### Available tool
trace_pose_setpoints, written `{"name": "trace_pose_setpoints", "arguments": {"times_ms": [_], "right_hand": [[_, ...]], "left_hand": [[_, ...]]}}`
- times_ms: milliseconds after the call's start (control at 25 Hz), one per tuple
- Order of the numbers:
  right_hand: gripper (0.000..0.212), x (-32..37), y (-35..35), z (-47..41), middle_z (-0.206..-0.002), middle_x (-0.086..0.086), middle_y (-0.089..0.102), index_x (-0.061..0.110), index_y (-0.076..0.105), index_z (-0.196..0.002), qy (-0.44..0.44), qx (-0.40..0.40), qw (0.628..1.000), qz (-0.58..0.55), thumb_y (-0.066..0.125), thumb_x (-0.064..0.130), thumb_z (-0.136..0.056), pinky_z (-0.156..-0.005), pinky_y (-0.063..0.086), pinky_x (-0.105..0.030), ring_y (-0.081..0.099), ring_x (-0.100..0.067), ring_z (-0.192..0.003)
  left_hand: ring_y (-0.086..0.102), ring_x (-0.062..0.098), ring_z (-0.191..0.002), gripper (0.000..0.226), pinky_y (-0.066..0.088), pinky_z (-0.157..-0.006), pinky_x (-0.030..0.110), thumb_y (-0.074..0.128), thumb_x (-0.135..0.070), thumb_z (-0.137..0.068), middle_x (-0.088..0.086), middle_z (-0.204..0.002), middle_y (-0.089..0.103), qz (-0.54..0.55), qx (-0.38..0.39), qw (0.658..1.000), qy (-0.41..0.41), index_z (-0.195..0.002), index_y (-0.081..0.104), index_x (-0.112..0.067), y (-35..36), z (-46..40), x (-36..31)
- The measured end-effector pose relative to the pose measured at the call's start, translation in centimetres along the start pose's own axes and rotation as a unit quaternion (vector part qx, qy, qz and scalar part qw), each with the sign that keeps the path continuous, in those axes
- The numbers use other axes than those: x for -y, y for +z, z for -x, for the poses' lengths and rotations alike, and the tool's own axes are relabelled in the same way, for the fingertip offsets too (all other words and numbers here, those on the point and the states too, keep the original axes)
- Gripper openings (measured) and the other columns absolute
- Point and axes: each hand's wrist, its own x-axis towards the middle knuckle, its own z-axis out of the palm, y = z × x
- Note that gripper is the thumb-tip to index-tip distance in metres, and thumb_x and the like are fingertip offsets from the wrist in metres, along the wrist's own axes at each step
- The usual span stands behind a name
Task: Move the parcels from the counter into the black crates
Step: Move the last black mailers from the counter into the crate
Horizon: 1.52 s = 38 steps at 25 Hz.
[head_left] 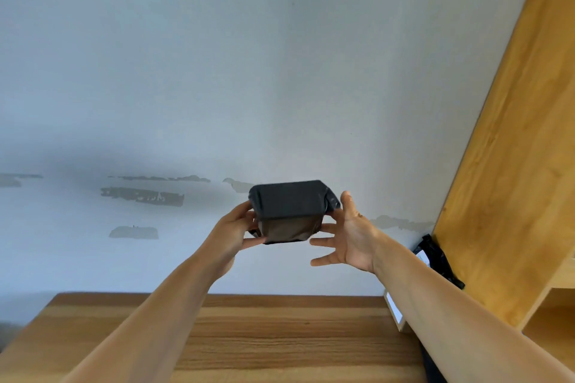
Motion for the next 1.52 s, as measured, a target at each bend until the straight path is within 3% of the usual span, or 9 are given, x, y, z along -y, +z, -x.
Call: {"name": "trace_pose_setpoints", "arguments": {"times_ms": [200, 360, 480, 640, 800, 960, 1040, 1200, 1520], "right_hand": [[0.06, -1.0, 0.0, 0.2, -0.127, -0.014, 0.057, 0.018, 0.061, -0.122, 0.012, 0.006, 1.0, 0.025, 0.035, 0.064, -0.093, -0.088, 0.053, -0.057, 0.062, -0.037, -0.109], [0.033, -1.1, -0.2, 0.7, -0.122, -0.019, 0.063, 0.021, 0.064, -0.118, 0.005, 0.016, 0.998, 0.054, 0.055, 0.042, -0.094, -0.085, 0.055, -0.051, 0.066, -0.031, -0.101], [0.023, -1.2, -0.5, 0.7, -0.109, -0.015, 0.065, 0.026, 0.067, -0.114, -0.023, 0.014, 0.998, 0.058, 0.061, 0.024, -0.092, -0.086, 0.055, -0.049, 0.061, -0.029, -0.093], [0.041, -1.2, -0.4, 0.3, -0.108, -0.01, 0.069, 0.028, 0.063, -0.118, -0.068, 0.005, 0.997, 0.034, 0.065, 0.002, -0.085, -0.089, 0.054, -0.042, 0.064, -0.029, -0.092], [0.056, -1.5, 0.1, -0.1, -0.103, -0.01, 0.071, 0.023, 0.055, -0.125, -0.098, -0.012, 0.995, 0.033, 0.065, -0.01, -0.08, -0.077, 0.052, -0.036, 0.065, -0.026, -0.087], [0.068, -1.4, 0.4, -0.2, -0.106, -0.012, 0.069, 0.021, 0.051, -0.131, -0.123, -0.016, 0.992, 0.025, 0.061, -0.018, -0.077, -0.061, 0.047, -0.034, 0.063, -0.027, -0.08], [0.071, -1.3, 0.8, -0.2, -0.112, -0.014, 0.068, 0.02, 0.051, -0.131, -0.133, -0.016, 0.991, 0.021, 0.058, -0.022, -0.075, -0.057, 0.043, -0.035, 0.061, -0.029, -0.078], [0.071, -1.3, 1.5, 0.1, -0.116, -0.016, 0.066, 0.02, 0.053, -0.128, -0.15, -0.005, 0.989, 0.016, 0.054, -0.026, -0.074, -0.057, 0.04, -0.037, 0.06, -0.029, -0.078], [0.072, -2.7, 4.6, -0.4, -0.118, -0.014, 0.066, 0.022, 0.053, -0.127, -0.146, 0.011, 0.989, 0.001, 0.053, -0.028, -0.074, -0.058, 0.041, -0.036, 0.064, -0.025, -0.079]], "left_hand": [[0.063, 0.016, -0.098, 0.026, 0.056, -0.085, 0.04, 0.047, -0.025, -0.097, -0.001, -0.1, 0.069, 0.056, -0.033, 0.998, -0.016, -0.103, 0.07, -0.013, 0.9, -0.3, 0.0], [0.06, 0.012, -0.082, 0.009, 0.049, -0.071, 0.028, 0.057, -0.009, -0.093, 0.002, -0.094, 0.066, 0.083, -0.067, 0.994, 0.006, -0.096, 0.064, -0.013, 1.6, -0.7, -0.1], [0.063, 0.013, -0.089, 0.026, 0.047, -0.07, 0.023, 0.054, 0.004, -0.09, 0.003, -0.105, 0.067, 0.078, -0.05, 0.995, 0.03, -0.11, 0.061, -0.012, 1.5, -0.9, -0.2], [0.055, 0.01, -0.119, 0.051, 0.047, -0.096, 0.033, 0.051, 0.016, -0.084, -0.001, -0.122, 0.062, 0.076, -0.041, 0.994, 0.065, -0.126, 0.051, -0.013, 1.0, -1.3, -0.1], [0.053, 0.006, -0.121, 0.058, 0.041, -0.107, 0.037, 0.051, 0.018, -0.081, -0.005, -0.125, 0.06, 0.049, -0.046, 0.995, 0.076, -0.125, 0.05, -0.019, 0.8, -1.3, -0.4], [0.059, 0.008, -0.115, 0.039, 0.043, -0.104, 0.037, 0.068, -0.009, -0.082, -0.008, -0.117, 0.067, 0.012, -0.053, 0.995, 0.088, -0.117, 0.058, -0.024, 0.4, -1.1, -0.5], [0.059, 0.008, -0.116, 0.044, 0.046, -0.1, 0.037, 0.072, -0.023, -0.074, -0.011, -0.117, 0.068, -0.011, -0.044, 0.995, 0.094, -0.116, 0.06, -0.026, 0.3, -0.8, -0.5], [0.057, 0.001, -0.114, 0.044, 0.048, -0.084, 0.025, 0.072, -0.003, -0.078, -0.017, -0.112, 0.067, -0.029, -0.061, 0.992, 0.111, -0.106, 0.059, -0.035, 0.2, -0.5, -0.7], [0.06, 0.0, -0.111, 0.048, 0.049, -0.085, 0.024, 0.071, 0.003, -0.077, -0.013, -0.112, 0.068, -0.037, -0.074, 0.991, 0.108, -0.106, 0.06, -0.034, -3.1, 0.8, -0.7]]}}
